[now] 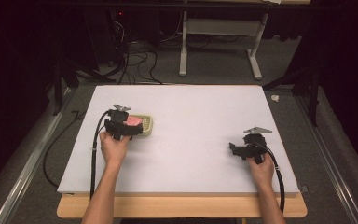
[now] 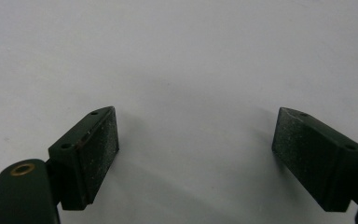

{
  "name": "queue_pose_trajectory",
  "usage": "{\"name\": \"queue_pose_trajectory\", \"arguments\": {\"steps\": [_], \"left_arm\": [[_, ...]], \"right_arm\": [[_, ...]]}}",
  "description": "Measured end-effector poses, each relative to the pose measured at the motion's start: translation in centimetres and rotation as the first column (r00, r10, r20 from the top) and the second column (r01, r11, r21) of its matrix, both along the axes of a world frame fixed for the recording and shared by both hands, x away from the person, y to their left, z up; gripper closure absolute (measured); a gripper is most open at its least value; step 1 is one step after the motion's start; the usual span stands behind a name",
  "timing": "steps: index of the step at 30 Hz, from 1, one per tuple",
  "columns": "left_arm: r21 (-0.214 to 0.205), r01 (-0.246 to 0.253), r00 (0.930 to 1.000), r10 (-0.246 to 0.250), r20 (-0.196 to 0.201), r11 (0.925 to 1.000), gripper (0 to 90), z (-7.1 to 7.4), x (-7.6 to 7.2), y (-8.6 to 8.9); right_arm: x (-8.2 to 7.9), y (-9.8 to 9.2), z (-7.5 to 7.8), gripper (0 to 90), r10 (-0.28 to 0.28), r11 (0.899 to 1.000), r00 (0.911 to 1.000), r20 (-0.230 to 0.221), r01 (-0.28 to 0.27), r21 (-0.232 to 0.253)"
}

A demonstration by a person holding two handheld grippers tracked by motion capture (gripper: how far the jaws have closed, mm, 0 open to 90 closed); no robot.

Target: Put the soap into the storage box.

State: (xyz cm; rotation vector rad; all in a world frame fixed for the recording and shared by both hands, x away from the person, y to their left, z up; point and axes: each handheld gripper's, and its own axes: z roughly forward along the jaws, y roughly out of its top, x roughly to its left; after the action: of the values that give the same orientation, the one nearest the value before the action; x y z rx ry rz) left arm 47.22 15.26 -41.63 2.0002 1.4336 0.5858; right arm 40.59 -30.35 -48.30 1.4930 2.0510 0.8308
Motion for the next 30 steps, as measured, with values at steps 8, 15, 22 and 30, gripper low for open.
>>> {"name": "queue_pose_trajectory", "arguments": {"steps": [8,15,22,30], "left_arm": [[-0.007,-0.012,0.9981,0.011,-0.060,0.9999,13.8,-1.5,1.3,-0.5],[0.003,-0.015,0.9951,0.016,-0.097,0.9999,13.8,-2.3,2.0,-0.7],[0.015,-0.023,0.9947,0.024,-0.100,0.9996,13.8,-2.5,2.6,-1.0],[0.013,-0.037,0.9938,0.038,-0.104,0.9992,13.7,-2.7,2.9,-0.9]], "right_arm": [[0.0,0.0,0.0,15.1,0.000,1.000,1.0000,0.000,0.000,0.000],[0.0,0.0,0.0,15.1,0.000,1.000,1.0000,0.000,0.000,0.000],[0.0,0.0,0.0,15.1,0.000,1.000,1.0000,0.000,0.000,0.000],[0.0,0.0,0.0,15.1,0.000,1.000,1.0000,0.000,0.000,0.000]]}}
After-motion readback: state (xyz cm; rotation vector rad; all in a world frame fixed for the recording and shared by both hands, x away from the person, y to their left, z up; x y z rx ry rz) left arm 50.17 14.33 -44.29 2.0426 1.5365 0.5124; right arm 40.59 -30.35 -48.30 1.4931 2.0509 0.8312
